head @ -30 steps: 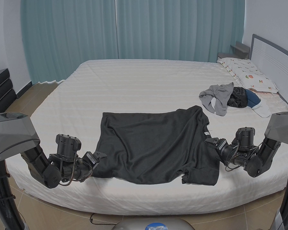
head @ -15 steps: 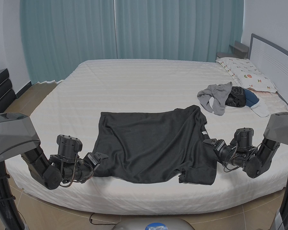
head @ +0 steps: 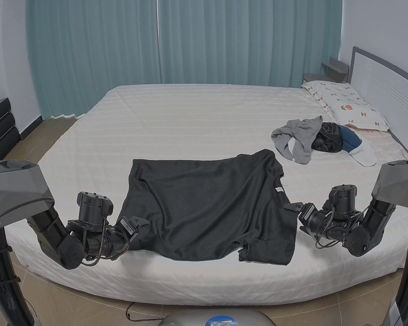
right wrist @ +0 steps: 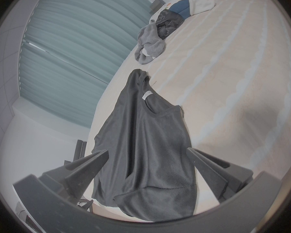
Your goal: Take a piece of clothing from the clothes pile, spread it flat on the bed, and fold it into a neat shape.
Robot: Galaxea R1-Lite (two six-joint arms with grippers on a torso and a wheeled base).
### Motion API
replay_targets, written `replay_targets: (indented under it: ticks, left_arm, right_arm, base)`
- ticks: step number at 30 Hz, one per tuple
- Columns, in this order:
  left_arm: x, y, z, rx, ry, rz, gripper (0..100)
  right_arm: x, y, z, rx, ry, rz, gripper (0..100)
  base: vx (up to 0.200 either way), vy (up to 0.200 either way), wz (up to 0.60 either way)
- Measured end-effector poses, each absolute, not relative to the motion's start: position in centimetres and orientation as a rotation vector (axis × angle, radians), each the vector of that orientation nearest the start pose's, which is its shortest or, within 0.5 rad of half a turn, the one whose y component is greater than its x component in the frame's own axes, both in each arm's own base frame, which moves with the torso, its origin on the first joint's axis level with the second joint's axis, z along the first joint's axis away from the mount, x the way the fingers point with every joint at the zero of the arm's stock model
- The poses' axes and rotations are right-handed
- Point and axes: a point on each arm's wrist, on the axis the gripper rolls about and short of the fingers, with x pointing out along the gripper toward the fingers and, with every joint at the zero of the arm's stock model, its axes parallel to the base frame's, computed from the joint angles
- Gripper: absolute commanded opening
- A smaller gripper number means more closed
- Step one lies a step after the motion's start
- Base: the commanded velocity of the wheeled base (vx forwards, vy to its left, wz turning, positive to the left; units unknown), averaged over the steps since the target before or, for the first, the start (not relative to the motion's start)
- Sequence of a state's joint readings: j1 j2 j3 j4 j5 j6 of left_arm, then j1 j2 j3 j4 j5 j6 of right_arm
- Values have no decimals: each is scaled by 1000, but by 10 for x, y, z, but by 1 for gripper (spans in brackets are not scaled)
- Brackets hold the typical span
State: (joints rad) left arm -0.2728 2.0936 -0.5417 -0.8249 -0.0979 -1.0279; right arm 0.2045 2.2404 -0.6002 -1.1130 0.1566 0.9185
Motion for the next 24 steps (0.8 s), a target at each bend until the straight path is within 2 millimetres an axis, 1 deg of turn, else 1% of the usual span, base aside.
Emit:
replay_targets:
  ticks: [7,13,15,24]
  left_arm:
    - [293,-78,18,-892,829,73,100]
    - [302,-68,15,-881,798,116,100]
    - [309,-64,13,-887,786,130,100]
    - [327,-51,-3,-840,750,217,100]
  right_arm:
    - [327,75,3,866,666,90,100]
    - [326,75,2,865,669,89,100]
    - [327,75,2,865,670,89,100]
    - [327,76,0,865,673,89,100]
  base:
    - [0,0,0]
    - [0,0,0]
    - [0,0,0]
    - [0,0,0]
